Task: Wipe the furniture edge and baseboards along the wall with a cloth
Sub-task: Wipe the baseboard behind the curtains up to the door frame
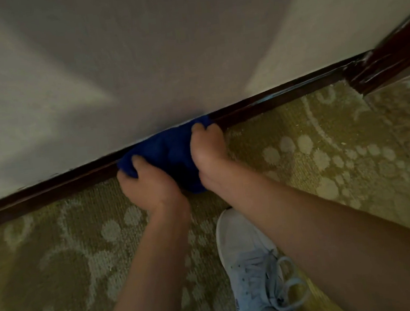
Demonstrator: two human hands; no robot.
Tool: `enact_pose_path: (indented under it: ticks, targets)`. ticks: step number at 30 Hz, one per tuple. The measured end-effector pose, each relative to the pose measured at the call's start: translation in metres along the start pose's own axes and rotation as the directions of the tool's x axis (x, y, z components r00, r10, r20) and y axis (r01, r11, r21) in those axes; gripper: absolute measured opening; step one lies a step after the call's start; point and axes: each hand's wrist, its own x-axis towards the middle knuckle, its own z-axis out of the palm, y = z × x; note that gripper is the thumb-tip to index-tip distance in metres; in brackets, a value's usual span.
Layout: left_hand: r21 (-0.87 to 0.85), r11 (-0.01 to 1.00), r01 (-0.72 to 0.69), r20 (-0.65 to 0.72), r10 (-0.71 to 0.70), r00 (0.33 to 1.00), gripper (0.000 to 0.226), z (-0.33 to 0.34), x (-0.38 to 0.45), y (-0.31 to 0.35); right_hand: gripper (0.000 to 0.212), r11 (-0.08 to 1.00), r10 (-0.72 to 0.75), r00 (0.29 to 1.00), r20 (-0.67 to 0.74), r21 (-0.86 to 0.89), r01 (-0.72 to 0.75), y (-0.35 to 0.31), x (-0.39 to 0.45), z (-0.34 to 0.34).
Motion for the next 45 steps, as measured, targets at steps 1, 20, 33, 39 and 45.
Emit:
enact_pose_path:
  ticks: [1, 20, 33, 39, 45]
  targets:
    - [0.027, 1.000, -0.005, 0.013, 0.004, 1.000, 0.027, 0.000, 0.001, -0.003, 0.026, 1.000, -0.003, 1.000, 0.023, 0.006, 0.003, 0.000, 0.002, -0.003]
    - [0.125, 0.992, -0.018, 0.245, -0.014, 0.969, 0.020, 0.027, -0.023, -0.012, 0.038, 0.998, 0.004, 0.992, -0.128, 0.058, 0.003, -0.018, 0.035, -0.047]
    - [0.276, 0.956, 0.095, 0.319, -0.185, 0.929, 0.023, 0.051, -0.047, 0.007, 0.029, 0.925, 0.149, 0.989, 0.001, 0.353, -0.140, -0.020, 0.047, -0.088]
    - [0.294, 0.951, 0.100, 0.252, -0.177, 0.951, 0.015, 0.079, -0.061, -0.002, 0.036, 0.994, 0.048, 0.992, -0.120, 0.102, -0.035, -0.027, 0.061, -0.103]
    - [0.273, 0.958, 0.086, 0.099, -0.117, 0.988, 0.042, 0.094, -0.067, -0.034, 0.034, 0.999, -0.043, 0.996, -0.083, -0.031, 0.041, -0.028, 0.062, -0.111]
